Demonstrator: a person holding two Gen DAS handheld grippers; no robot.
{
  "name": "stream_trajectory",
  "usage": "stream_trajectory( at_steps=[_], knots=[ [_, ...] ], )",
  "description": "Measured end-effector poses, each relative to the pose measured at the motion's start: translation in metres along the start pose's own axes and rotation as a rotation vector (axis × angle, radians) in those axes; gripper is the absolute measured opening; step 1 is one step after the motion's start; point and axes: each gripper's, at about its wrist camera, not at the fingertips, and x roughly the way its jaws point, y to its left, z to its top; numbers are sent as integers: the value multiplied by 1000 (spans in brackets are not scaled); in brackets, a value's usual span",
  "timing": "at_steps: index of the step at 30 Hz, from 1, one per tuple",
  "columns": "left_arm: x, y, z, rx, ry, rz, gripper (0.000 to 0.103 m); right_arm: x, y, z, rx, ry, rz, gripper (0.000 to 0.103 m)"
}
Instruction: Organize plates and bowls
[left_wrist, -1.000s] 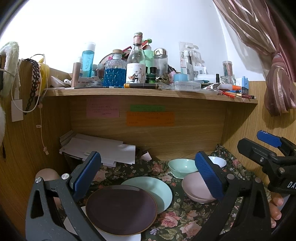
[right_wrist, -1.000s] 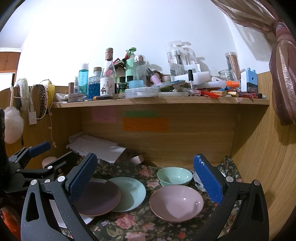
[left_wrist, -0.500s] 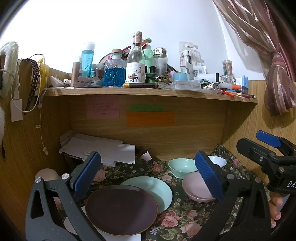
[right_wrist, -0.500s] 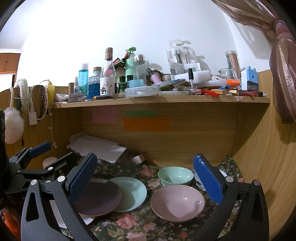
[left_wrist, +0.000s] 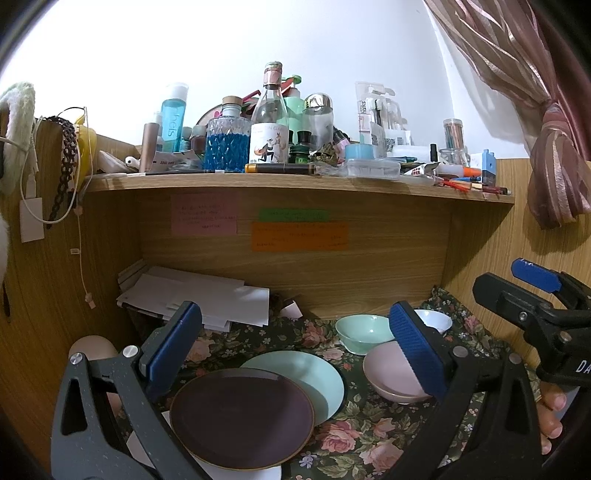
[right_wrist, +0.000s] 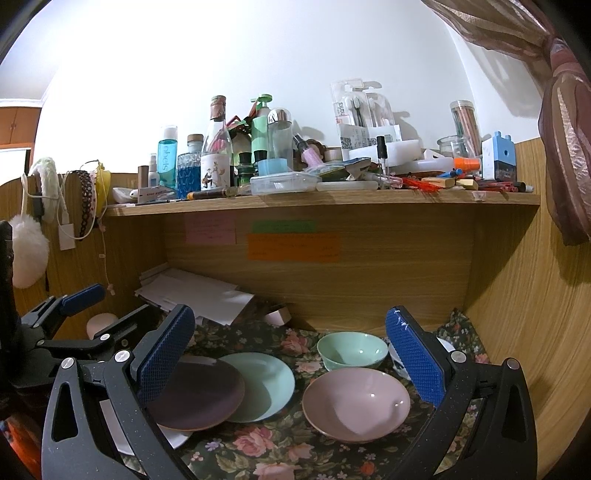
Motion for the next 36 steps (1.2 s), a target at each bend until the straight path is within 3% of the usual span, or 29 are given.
stream_trajectory(
  at_steps=[17, 27, 36],
  knots=[
    [9, 5, -2, -9, 20, 11, 103, 18, 5, -5, 0, 42, 7, 103],
    [33, 38, -28, -26, 102, 62, 103, 60, 19, -29, -20, 115, 46, 103],
    [51, 85, -62, -67, 211, 92, 103, 106, 44, -62, -39, 250, 136, 103]
  ],
)
